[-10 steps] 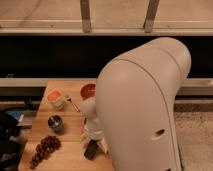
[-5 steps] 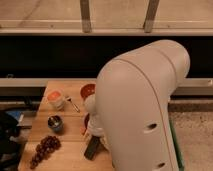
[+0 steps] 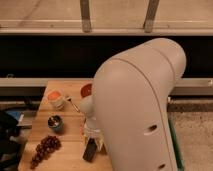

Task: Wipe red bowl with eraser

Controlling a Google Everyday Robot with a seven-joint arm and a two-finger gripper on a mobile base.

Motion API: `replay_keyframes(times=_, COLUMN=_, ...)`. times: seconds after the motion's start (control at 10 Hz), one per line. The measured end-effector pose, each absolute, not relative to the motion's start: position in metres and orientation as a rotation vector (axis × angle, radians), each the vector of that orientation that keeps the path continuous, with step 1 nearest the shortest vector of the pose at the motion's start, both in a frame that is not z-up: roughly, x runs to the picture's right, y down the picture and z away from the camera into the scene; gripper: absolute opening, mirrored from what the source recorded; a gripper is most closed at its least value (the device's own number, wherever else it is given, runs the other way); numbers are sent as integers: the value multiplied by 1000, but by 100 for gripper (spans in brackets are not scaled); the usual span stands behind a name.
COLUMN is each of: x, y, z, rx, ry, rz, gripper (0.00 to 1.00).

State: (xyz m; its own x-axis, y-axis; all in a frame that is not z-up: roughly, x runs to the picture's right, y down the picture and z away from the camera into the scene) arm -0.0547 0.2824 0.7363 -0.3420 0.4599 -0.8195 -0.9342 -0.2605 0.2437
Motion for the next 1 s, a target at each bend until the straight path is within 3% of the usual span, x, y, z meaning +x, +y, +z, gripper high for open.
replay_keyframes(times=0.1, x=-54, y=277, z=733, rx=-773, ry=902, rz=1777, gripper=4)
replay_keyframes(times=0.2, x=-52, y=269, z=728, rx=-782, ry=890, rz=1772, gripper=0)
replay_keyframes(times=0.7, x=-21, y=170, z=690, rx=-802, ry=796, rz=1767, gripper=0)
replay_keyframes(times=1.0, x=14, y=110, z=712, rx=-803, ry=801, rz=1835, gripper=0)
